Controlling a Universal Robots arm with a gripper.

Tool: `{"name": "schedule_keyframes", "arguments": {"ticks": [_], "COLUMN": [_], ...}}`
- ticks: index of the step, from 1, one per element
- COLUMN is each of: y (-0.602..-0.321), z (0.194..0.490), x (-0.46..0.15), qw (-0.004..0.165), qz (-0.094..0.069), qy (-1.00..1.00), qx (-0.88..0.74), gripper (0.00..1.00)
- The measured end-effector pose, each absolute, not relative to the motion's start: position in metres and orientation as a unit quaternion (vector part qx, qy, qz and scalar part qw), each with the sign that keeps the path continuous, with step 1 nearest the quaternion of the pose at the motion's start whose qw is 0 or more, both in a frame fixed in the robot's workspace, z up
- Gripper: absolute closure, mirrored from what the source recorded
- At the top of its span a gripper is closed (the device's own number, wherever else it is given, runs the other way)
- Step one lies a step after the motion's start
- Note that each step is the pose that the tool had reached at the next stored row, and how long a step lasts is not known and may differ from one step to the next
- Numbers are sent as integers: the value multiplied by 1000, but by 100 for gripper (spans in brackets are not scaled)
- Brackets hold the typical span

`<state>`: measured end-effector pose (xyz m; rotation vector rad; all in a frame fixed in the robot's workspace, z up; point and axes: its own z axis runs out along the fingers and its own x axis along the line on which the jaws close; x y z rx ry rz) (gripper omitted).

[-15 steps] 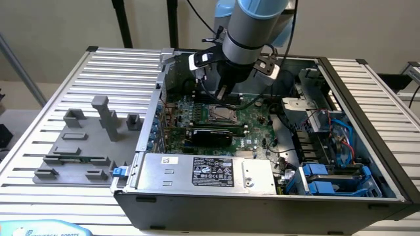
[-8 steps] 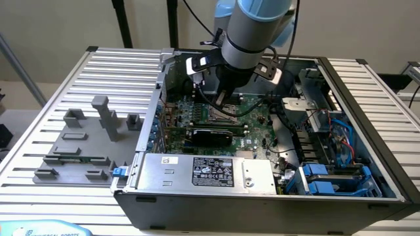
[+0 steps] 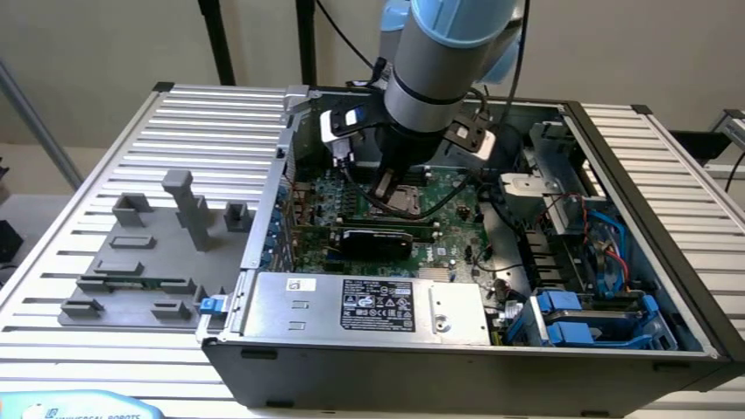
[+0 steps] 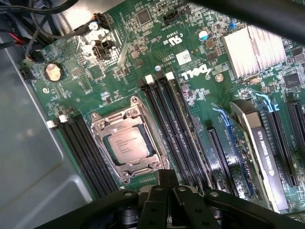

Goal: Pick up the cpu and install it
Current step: 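Install the second cpu locking lever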

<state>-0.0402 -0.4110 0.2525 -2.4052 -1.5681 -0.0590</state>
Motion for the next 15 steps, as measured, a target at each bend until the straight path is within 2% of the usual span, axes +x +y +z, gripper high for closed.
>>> {"name": "schedule_keyframes", "arguments": {"ticks": [15], "y": [-405], "z": [231], "x": [-52], "qw": [135], "qz": [-20], "qy": [-541], "qx": [-830], "gripper": [89]}}
